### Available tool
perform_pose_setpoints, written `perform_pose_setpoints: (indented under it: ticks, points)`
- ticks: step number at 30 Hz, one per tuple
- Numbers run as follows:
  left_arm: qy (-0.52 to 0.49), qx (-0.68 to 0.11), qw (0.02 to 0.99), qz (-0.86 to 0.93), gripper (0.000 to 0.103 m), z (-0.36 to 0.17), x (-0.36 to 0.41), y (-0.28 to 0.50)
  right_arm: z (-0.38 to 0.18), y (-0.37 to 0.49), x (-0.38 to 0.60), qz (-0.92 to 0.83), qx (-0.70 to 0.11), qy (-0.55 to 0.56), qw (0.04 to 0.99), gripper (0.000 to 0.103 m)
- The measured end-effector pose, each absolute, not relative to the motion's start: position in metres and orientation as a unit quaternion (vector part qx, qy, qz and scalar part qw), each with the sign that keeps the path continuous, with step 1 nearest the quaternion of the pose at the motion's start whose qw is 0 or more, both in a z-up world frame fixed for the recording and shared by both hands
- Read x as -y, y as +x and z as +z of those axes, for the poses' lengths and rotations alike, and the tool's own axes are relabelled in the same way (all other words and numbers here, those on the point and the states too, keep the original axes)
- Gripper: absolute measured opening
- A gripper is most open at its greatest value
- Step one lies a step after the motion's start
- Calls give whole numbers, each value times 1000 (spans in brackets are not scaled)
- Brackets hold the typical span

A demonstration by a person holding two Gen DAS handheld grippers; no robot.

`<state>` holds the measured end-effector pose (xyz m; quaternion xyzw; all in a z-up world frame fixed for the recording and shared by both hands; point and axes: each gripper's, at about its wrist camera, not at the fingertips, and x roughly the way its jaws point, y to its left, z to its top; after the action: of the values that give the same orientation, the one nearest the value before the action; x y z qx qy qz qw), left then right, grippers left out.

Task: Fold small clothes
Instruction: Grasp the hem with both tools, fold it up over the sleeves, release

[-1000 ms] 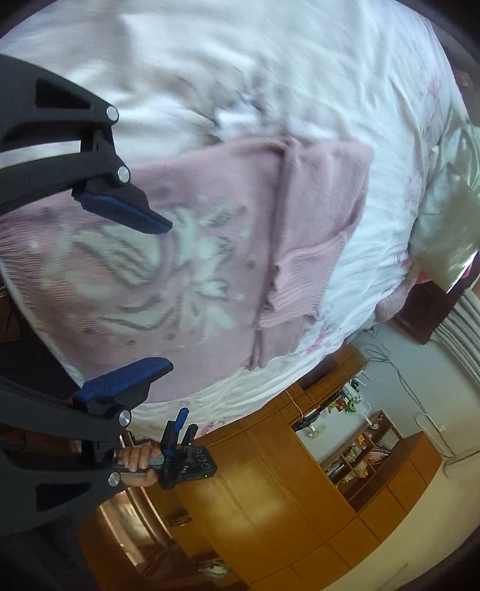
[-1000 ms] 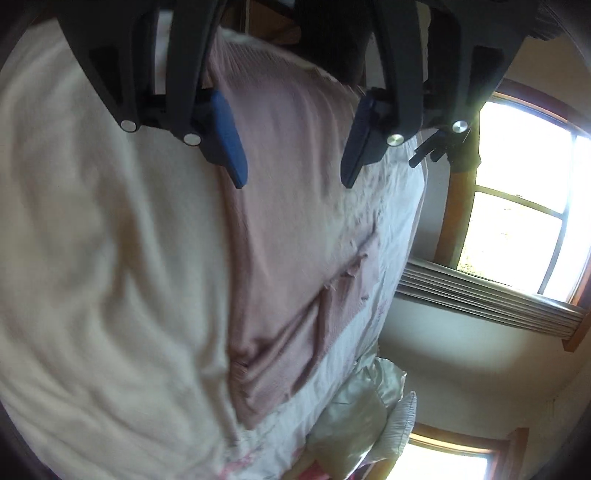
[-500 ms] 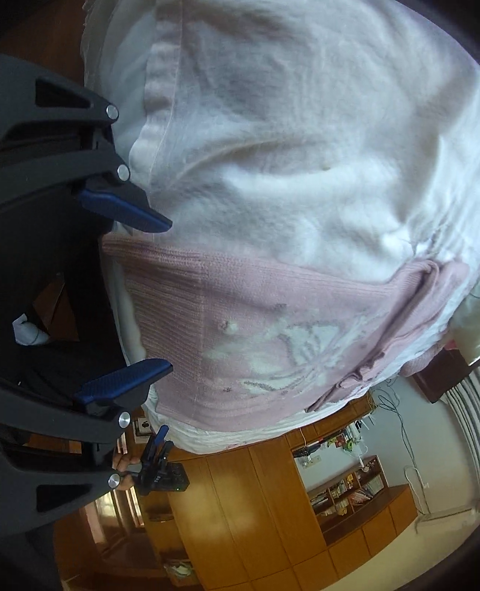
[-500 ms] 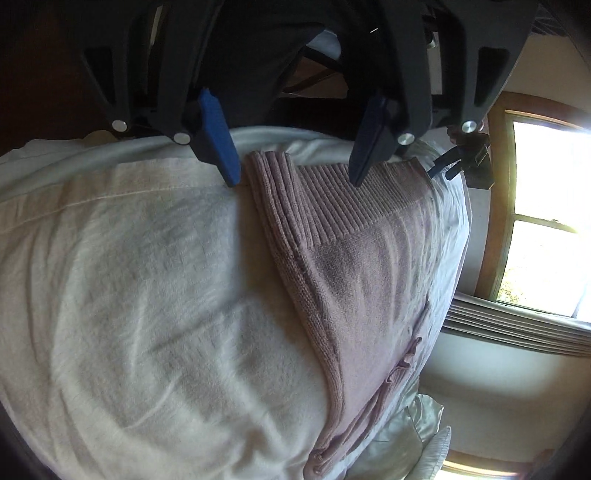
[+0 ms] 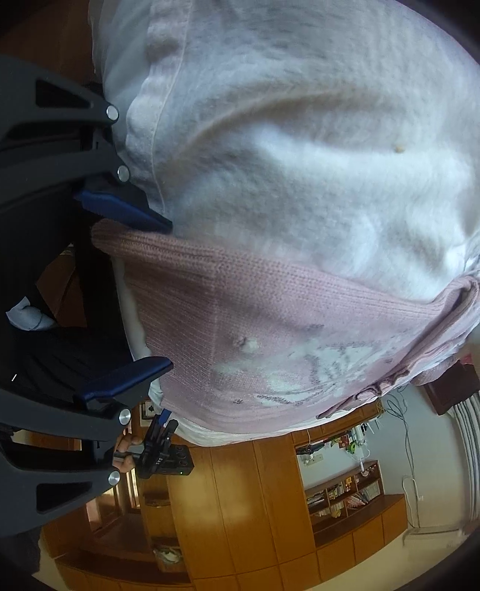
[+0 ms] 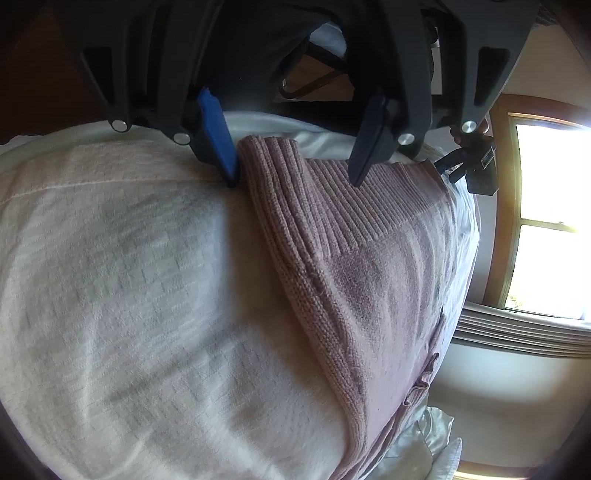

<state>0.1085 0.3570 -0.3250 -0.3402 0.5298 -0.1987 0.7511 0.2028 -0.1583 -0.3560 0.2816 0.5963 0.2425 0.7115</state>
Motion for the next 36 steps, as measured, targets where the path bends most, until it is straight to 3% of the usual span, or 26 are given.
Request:
perform_pose_setpoints:
  ticks: [1, 3, 4, 8, 9, 11, 23, 36]
  points:
    - [-335, -533, 753, -193, 45, -326, -359, 109, -356, 202, 157, 242, -596, 281, 713, 61]
    - [-335, -535, 752, -192, 16, -326, -358, 109, -358, 202, 158, 243, -595, 285, 711, 59]
    - [-334, -534, 753, -192, 11, -325, -356, 108, -358, 202, 157, 244, -595, 284, 711, 58]
    - [-346, -525, 752, -201, 10, -323, -356, 104, -358, 198, 153, 252, -597, 264, 714, 32]
    - [-351, -521, 752, -201, 9, -321, -356, 101, -356, 196, 153, 255, -595, 259, 716, 20]
    - [-361, -510, 756, -198, 9, -316, -358, 97, -350, 192, 154, 258, -588, 259, 722, 13]
    - [-459, -407, 753, -240, 8, -259, -358, 90, -280, 186, 175, 319, -513, 340, 721, 9]
    - [-563, -307, 722, -262, 8, -213, -387, 159, -212, 261, 187, 328, -452, 391, 731, 9]
